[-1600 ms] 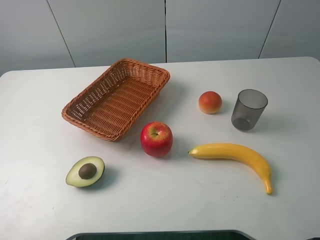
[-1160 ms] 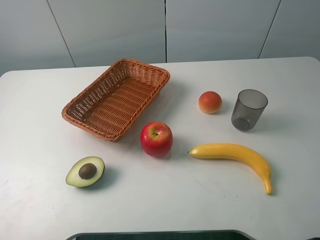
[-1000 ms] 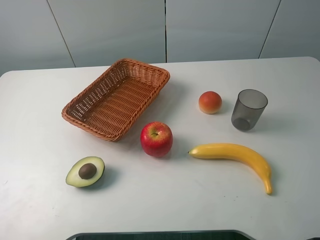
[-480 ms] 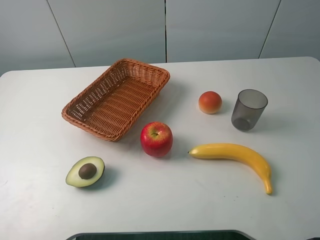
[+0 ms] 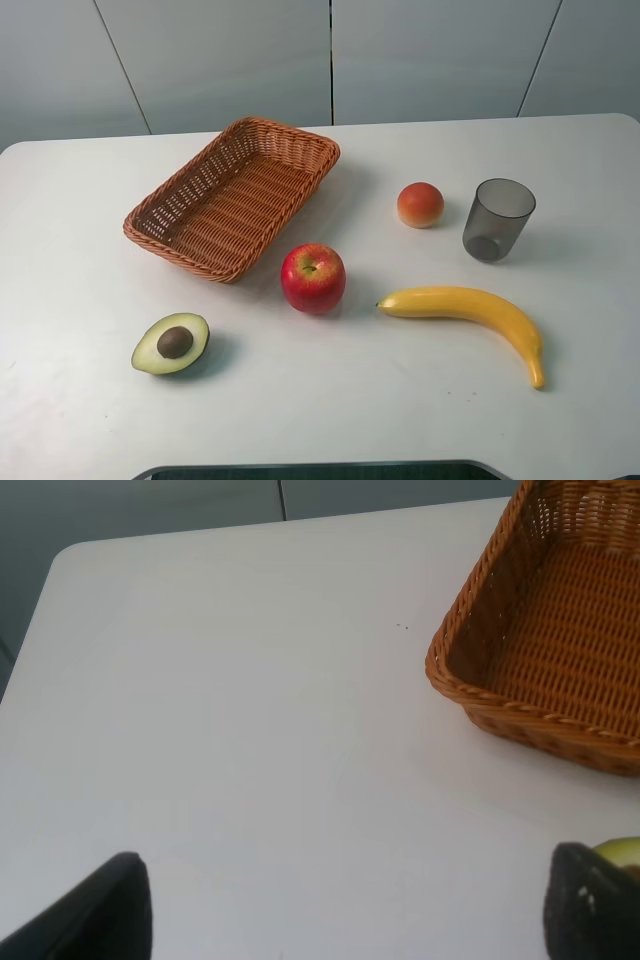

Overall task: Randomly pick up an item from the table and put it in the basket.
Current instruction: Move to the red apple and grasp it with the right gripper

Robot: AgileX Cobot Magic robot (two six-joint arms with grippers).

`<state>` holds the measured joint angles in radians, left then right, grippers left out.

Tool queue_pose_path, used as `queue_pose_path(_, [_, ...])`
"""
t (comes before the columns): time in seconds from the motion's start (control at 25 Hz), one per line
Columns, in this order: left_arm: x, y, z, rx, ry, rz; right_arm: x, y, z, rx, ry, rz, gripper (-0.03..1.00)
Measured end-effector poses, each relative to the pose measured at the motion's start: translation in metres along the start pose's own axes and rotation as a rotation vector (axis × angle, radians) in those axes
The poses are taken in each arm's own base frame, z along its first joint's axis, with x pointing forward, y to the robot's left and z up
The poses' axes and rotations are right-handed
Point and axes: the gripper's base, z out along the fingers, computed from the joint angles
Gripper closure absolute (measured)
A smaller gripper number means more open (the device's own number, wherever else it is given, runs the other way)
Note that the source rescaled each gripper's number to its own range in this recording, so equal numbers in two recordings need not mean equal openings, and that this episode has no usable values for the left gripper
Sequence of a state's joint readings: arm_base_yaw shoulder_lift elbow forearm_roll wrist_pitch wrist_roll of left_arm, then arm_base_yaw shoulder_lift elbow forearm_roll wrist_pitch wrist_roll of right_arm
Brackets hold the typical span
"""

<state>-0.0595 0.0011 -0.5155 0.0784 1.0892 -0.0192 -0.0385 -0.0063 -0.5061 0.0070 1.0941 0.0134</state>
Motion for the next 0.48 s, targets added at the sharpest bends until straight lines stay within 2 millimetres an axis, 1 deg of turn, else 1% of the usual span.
queue_pose_path(0.12, [0.000, 0.000, 0.000, 0.000, 0.000, 0.000, -0.008, 0.000, -0.006, -0.004, -0.055, 0.002, -0.03])
queue_pose_path(0.28, [0.000, 0.000, 0.000, 0.000, 0.000, 0.000, -0.020, 0.001, -0.013, -0.007, -0.171, 0.003, -0.03])
queue_pose_path(0.48, [0.000, 0.000, 0.000, 0.000, 0.000, 0.000, -0.030, 0.001, -0.016, -0.009, -0.268, 0.003, -0.03])
